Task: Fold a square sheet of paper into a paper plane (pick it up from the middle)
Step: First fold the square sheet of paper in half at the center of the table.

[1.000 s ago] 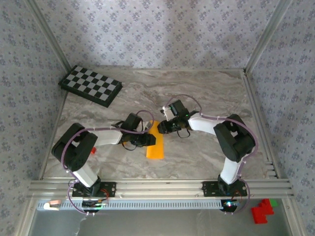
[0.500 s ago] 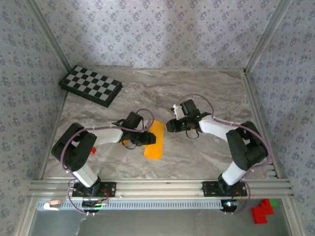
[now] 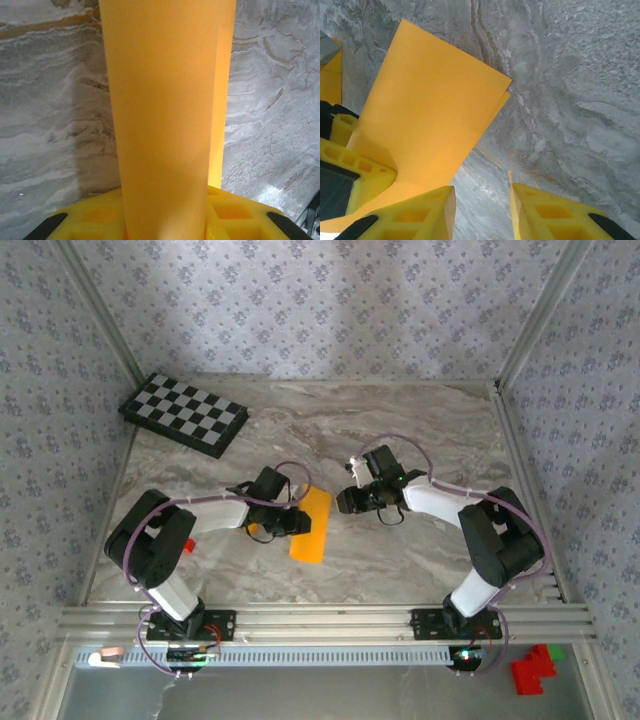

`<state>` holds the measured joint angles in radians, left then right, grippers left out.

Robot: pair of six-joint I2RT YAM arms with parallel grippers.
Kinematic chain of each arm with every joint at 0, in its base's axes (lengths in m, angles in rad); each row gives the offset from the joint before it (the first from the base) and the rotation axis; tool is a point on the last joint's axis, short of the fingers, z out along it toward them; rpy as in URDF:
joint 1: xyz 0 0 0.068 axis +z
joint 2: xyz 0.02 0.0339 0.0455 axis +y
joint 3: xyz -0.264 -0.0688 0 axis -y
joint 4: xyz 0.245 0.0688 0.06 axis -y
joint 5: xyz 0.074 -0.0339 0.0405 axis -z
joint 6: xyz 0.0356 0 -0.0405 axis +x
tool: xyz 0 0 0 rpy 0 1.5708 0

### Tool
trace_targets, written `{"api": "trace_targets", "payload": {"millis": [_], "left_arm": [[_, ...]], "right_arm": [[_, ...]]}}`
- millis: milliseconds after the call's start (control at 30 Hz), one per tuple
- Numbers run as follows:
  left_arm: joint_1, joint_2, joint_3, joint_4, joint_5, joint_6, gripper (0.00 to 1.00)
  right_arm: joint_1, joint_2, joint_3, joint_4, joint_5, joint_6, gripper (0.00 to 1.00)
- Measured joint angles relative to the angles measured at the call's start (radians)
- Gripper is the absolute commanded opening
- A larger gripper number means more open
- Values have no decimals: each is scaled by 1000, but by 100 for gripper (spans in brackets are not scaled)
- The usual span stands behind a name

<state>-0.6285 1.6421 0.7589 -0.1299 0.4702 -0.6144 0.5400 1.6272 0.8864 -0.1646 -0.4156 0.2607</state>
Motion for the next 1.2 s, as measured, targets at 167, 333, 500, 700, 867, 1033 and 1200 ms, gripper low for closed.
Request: {"api": "trace_targets", "payload": {"millis": [167, 333, 500, 700, 867, 1033, 1200], "left_arm": [[3, 8, 8, -14, 1, 0, 28], [6, 17, 18, -32, 7, 1, 26], [7, 31, 39, -62, 8, 5, 26], [8, 43, 60, -93, 8, 21, 26], [8, 48, 66, -106, 8, 29, 27], [8, 48, 69, -110, 8, 32, 27], [7, 49, 74, -121, 0, 45, 27]], "right_arm": [[20, 1, 1, -21, 0, -4, 35], [23, 26, 16, -33, -4, 2, 35], [24, 90, 65, -26, -28, 39, 34], [24, 153, 118, -22, -42, 83, 33], [24, 196, 152, -21, -47, 98, 34], [24, 232, 172, -18, -54, 107, 34], [20, 253, 186, -18, -65, 115, 33]]}}
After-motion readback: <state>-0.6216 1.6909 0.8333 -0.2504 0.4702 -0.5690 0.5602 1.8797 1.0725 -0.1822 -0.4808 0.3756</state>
